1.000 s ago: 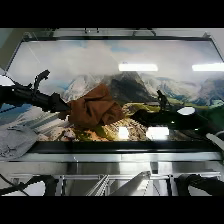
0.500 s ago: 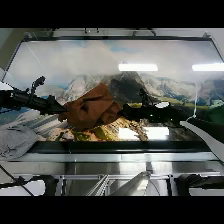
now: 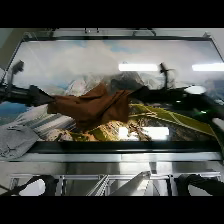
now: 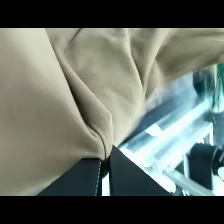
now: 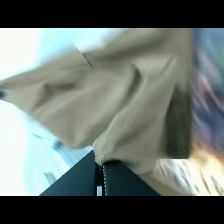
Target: Fold the shirts.
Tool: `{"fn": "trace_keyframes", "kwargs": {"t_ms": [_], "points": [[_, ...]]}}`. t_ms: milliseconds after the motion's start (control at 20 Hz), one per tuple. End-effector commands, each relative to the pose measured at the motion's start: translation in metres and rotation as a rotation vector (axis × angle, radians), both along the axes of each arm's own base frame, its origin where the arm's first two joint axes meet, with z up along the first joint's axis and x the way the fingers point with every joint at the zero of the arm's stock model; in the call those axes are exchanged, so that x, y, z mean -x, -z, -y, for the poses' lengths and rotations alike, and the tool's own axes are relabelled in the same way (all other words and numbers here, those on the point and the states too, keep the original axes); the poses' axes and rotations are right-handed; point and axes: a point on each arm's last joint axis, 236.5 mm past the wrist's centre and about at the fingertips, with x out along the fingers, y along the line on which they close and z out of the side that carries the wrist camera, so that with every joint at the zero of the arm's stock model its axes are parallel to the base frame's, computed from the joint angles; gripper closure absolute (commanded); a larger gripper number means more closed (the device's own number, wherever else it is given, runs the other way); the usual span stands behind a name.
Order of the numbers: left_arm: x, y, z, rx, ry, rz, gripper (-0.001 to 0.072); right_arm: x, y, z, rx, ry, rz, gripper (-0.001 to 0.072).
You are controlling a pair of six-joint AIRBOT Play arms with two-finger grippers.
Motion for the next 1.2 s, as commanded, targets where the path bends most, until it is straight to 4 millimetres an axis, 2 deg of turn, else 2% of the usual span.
{"fn": "trace_keyframes", "kwargs": {"t_ms": [0, 100, 200, 250, 300, 400, 500, 550, 600, 700, 750, 850, 950, 1050, 1150], "points": [[0.019, -0.102, 0.002, -0.056, -0.049, 0.254, 0.0684, 0.049, -0.13, 0.052, -0.019, 0.079, 0.331, 0.069], [0.043, -0.18, 0.029, -0.031, -0.019, 0.484, 0.0683, 0.09, -0.197, 0.07, 0.012, 0.161, 0.56, 0.0691], [0.075, -0.248, 0.056, -0.02, 0.015, 0.704, 0.0682, 0.132, -0.244, 0.074, 0.052, 0.211, 0.745, 0.0691], [0.089, -0.27, 0.062, -0.052, 0.011, 0.787, 0.0682, 0.15, -0.264, 0.074, 0.069, 0.239, 0.828, 0.0691], [0.103, -0.289, 0.068, -0.082, 0.011, 0.863, 0.0682, 0.169, -0.286, 0.074, 0.081, 0.275, 0.915, 0.0691], [0.118, -0.314, 0.071, -0.156, -0.004, 0.965, 0.0682, 0.191, -0.317, 0.08, 0.098, 0.36, 1.037, 0.0691], [0.109, -0.331, 0.059, -0.223, -0.054, 1.023, 0.0681, 0.186, -0.319, 0.088, 0.138, 0.407, 1.054, 0.0691], [0.101, -0.332, 0.057, -0.209, -0.044, 1.012, 0.0681, 0.175, -0.309, 0.091, 0.164, 0.401, 1.015, 0.0691], [0.091, -0.326, 0.055, -0.189, -0.018, 0.974, 0.0681, 0.16, -0.293, 0.093, 0.179, 0.378, 0.945, 0.069], [0.059, -0.298, 0.053, -0.117, 0.051, 0.854, 0.0681, 0.126, -0.251, 0.093, 0.188, 0.302, 0.783, 0.069], [0.04, -0.276, 0.057, -0.09, 0.101, 0.799, 0.0681, 0.109, -0.23, 0.096, 0.185, 0.281, 0.704, 0.069], [-0.001, -0.221, 0.078, -0.018, 0.225, 0.702, 0.0681, 0.071, -0.181, 0.109, 0.181, 0.284, 0.552, 0.069], [-0.054, -0.153, 0.1, 0.016, 0.253, 0.595, 0.0681, 0.03, -0.123, 0.128, 0.194, 0.331, 0.414, 0.069], [-0.105, -0.065, 0.114, -0.044, 0.239, 0.455, 0.0681, -0.002, -0.062, 0.149, 0.216, 0.395, 0.284, 0.069], [-0.131, 0.017, 0.127, -0.084, 0.289, 0.313, 0.0686, -0.028, 0.003, 0.169, 0.248, 0.455, 0.15, 0.069]]}}
